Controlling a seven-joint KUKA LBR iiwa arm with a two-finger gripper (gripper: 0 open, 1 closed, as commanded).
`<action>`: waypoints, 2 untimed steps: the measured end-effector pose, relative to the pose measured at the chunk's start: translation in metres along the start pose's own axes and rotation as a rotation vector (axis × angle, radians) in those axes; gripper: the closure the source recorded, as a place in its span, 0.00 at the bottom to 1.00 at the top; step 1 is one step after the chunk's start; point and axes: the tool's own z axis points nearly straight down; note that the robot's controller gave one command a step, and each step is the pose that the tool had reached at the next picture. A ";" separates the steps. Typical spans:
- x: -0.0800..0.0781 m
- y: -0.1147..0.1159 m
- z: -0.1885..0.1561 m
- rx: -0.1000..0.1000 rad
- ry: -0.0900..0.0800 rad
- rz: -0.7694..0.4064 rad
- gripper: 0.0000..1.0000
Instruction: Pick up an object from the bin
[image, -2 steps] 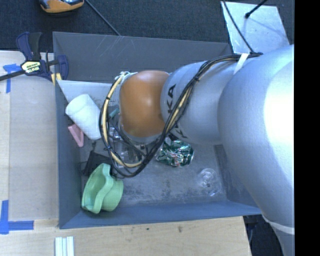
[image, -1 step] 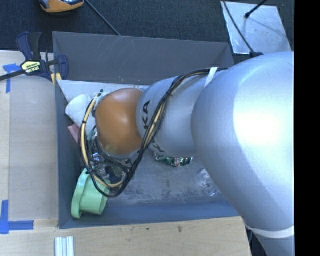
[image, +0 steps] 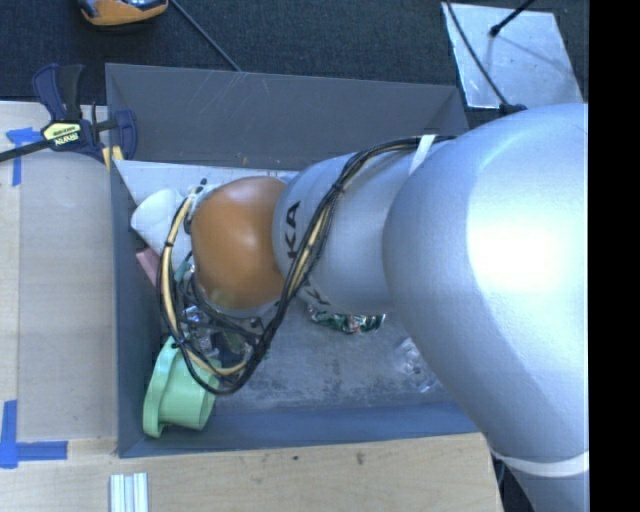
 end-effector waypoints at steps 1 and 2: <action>0.001 0.000 -0.004 0.001 0.004 0.000 1.00; 0.003 -0.001 -0.023 0.001 0.012 0.001 1.00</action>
Offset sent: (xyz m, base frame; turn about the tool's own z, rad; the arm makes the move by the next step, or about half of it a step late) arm 0.0001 0.0000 0.0957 0.0000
